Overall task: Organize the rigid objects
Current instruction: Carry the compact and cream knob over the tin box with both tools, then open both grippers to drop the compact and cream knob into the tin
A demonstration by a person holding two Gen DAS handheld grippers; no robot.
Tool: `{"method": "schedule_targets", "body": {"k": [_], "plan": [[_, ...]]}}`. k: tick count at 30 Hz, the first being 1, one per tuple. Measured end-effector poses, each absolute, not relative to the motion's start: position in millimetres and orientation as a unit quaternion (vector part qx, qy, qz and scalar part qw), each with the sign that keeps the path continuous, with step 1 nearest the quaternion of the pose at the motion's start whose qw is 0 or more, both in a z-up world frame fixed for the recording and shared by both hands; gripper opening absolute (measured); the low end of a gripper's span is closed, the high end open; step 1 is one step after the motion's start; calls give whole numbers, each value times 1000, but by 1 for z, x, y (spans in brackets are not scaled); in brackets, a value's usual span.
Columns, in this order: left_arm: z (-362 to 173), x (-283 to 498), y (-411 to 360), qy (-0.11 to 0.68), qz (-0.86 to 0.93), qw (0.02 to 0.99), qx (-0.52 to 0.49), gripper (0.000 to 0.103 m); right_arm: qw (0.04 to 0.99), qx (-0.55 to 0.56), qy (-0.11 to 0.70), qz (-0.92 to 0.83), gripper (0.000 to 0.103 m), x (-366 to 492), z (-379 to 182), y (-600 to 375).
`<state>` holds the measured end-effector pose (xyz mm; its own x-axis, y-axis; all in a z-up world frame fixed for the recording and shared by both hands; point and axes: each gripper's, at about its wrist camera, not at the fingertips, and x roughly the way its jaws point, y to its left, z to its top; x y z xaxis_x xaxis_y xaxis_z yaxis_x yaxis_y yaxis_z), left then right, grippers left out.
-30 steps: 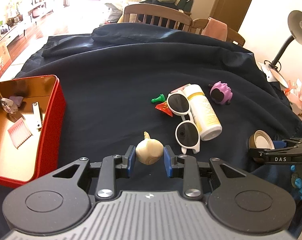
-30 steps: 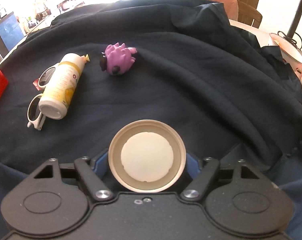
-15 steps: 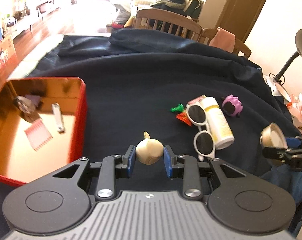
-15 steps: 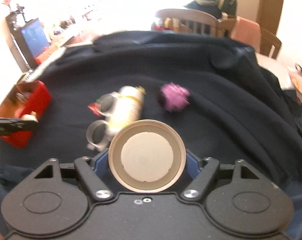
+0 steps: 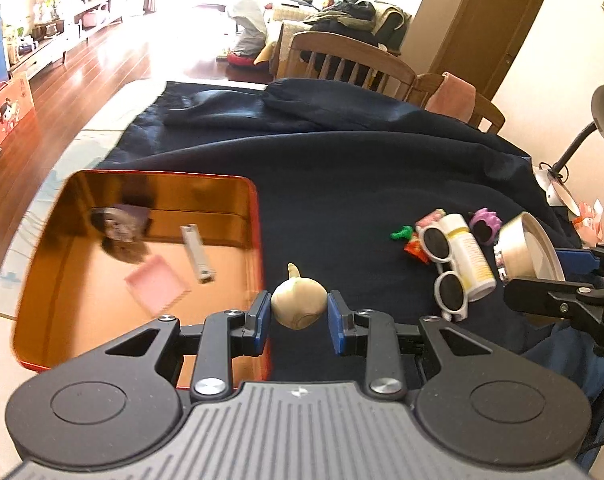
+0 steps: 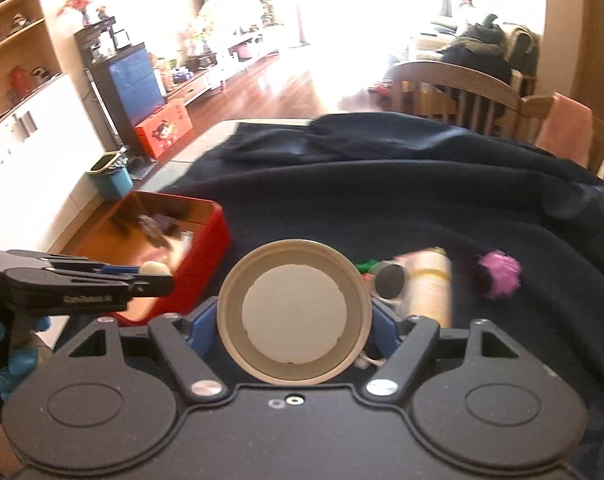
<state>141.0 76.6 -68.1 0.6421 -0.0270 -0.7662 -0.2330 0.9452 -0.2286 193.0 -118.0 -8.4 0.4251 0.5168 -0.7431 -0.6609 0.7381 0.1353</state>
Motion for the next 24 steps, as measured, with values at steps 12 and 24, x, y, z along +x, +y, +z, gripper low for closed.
{"method": "schedule_targets", "body": {"k": [12, 24], "plan": [[-81, 130, 164, 433, 89, 882, -163, 29, 818, -137, 392, 399, 76, 168, -16, 1], [-100, 161, 207, 456, 84, 875, -142, 29, 798, -210, 392, 406, 76, 161, -46, 83]]}}
